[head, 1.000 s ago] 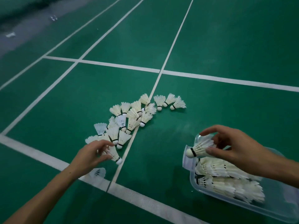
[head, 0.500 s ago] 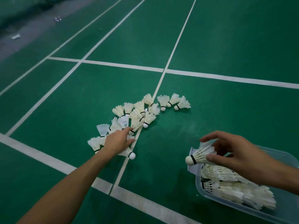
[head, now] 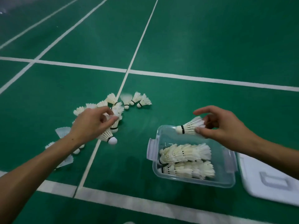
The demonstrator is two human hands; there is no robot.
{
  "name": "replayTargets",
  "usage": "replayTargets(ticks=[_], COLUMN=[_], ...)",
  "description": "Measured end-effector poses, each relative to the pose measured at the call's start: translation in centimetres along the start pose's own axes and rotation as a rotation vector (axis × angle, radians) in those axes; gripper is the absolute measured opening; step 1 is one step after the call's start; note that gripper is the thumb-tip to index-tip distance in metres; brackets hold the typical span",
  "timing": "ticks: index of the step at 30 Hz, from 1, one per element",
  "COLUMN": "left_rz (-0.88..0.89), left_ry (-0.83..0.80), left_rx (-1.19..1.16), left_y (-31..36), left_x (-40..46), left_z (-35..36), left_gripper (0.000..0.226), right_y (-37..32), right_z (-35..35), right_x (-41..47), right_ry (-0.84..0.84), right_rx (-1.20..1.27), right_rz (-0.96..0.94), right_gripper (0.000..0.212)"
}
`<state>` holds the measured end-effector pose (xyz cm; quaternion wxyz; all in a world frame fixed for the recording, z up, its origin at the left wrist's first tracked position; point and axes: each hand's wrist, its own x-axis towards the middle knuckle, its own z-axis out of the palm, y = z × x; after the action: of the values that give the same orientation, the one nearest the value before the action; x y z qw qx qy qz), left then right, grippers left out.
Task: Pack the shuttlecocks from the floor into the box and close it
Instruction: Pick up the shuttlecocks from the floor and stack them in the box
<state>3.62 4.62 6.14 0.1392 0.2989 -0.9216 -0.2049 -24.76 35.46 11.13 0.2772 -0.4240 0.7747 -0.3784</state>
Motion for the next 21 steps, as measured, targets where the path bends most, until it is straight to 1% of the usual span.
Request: replayTargets(ticks=[2, 4, 6, 8, 12, 17, 21], left_rz=[0.088, 0.149, 0.206, 0.268, 0.348, 0.342, 0.332], left_ry=[0.030, 0.047, 0.051, 0.030, -0.014, -0.039, -0.047], left_rx=[-0.098, -0.170, -0.202, -0.218, -0.295, -0.315, -0.306], left_y=[3.8, 7.1, 9.7, 11.3, 12.1, 11.4, 10.5], left_x=[0.7, 1.3, 1.7, 1.8, 1.9, 1.7, 1.4], left_z=[-1.0, -1.1, -0.7, 0.0, 1.9, 3.7, 4.3], left_gripper=[0.021, 0.020, 0.020, 0.019, 0.023, 0.025, 0.022], right_y=[1.0, 2.1, 3.5, 4.9, 6.3, 6.9, 7.5], right_z=[-0.8, -0.9, 0.0, 1.8, 6.3, 10.4, 12.4], right_x=[-1.1, -2.1, -3.0, -3.7, -3.7, -2.6, -1.7], right_ry=[0.058, 0.076, 0.019, -0.075, -0.190, -0.281, -0.297], right_rx=[-0.002, -0.004, -0.005, -0.017, -0.123, -0.149, -0.187], right_rz=[0.025, 0.059, 0.099, 0.121, 0.132, 0.167, 0.193], right_gripper=[0.044, 0.046, 0.049, 0.051, 0.052, 0.051, 0.056])
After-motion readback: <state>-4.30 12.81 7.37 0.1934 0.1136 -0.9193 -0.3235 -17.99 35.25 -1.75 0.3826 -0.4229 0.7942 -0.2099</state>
